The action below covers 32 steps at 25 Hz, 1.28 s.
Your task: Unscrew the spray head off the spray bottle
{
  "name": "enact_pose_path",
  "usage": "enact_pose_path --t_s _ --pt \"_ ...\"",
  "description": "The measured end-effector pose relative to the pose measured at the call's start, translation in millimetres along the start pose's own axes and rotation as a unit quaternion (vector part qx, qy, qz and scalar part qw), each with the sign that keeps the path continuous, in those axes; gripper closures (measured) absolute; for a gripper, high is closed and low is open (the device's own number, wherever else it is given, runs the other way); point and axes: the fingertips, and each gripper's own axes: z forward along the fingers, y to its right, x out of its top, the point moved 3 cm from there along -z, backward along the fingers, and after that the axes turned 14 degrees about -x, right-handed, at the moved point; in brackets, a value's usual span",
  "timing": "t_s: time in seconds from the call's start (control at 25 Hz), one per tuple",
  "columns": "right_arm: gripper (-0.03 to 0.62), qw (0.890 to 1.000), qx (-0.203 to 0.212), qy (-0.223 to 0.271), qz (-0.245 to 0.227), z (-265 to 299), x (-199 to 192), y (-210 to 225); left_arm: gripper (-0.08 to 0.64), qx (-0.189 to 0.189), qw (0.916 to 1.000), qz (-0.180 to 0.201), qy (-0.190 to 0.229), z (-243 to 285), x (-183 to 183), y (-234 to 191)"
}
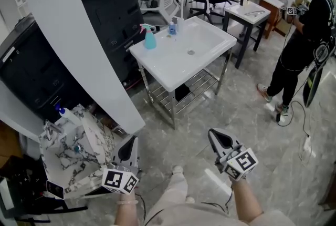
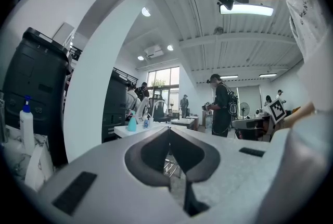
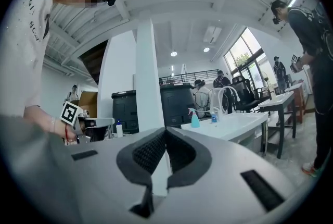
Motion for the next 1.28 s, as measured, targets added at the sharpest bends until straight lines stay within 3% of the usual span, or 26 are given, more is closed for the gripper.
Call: enact_pose_path --t_s 0.32,0.92,1.28 --pt "0.588 1.0 -0.01 -0.015 0.014 33.0 -7.0 19.9 0.555 0.0 0.9999 -0.008 -0.011 24.6 -4.9 -22.5" --pt "0.588 1.0 -0.013 -0.025 0.014 159.8 5.5 41.7 0.554 -0.004 1.0 -0.007 0.002 99.4 6.6 -130.1" --pt "0.588 0.999 -0.01 -0.034 0.02 209.2 -4.9 47.5 0.554 -0.003 0.9999 -0.016 0.0 124.0 -3.9 -169.7"
